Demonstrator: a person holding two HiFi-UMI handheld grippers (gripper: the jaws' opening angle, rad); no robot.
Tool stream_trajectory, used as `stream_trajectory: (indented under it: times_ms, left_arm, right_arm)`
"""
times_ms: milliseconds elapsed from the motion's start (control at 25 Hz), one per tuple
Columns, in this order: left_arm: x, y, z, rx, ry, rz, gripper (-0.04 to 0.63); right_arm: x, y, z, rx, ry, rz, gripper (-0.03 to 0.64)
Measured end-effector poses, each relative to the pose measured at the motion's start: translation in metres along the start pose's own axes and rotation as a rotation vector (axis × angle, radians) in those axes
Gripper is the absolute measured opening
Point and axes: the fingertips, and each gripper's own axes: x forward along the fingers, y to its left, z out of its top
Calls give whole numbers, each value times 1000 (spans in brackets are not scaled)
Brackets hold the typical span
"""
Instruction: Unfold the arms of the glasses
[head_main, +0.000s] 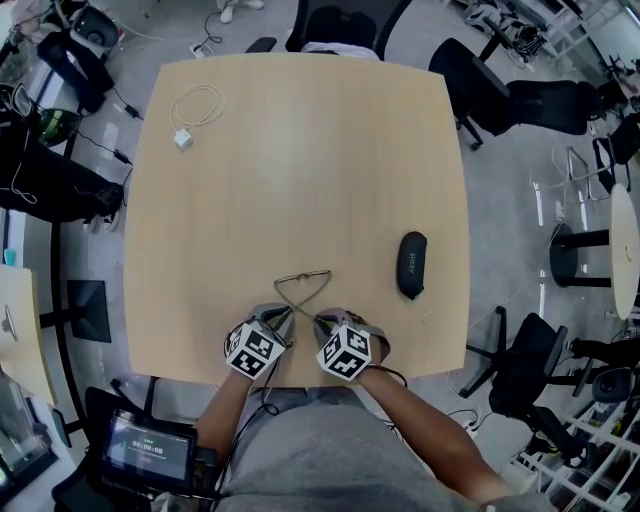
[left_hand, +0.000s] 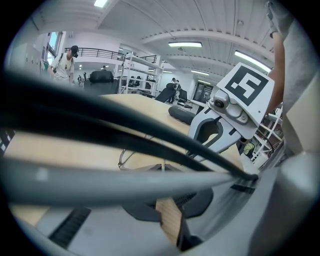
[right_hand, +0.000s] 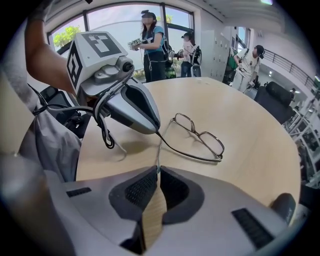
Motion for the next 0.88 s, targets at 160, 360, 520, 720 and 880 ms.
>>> stream_trajectory:
  times_ms: [160, 360, 520, 720, 880]
  left_arm:
    - [2, -8, -3, -5, -1, -13, 23]
    - [5, -19, -4, -13, 4, -34, 23]
    - [6, -24, -5, -20, 11, -55, 23]
    - [4, -26, -5, -20, 5, -75, 23]
    - [-7, -28, 2, 4, -18, -118, 23]
  right_arm:
    - [2, 12, 3, -12, -7, 24, 25]
    - [5, 28, 5, 10, -21, 65, 26]
    - [9, 40, 10, 4, -44, 89, 26]
    - [9, 54, 18, -33, -78, 149, 26]
    - [-7, 51, 24, -77, -114, 168, 28]
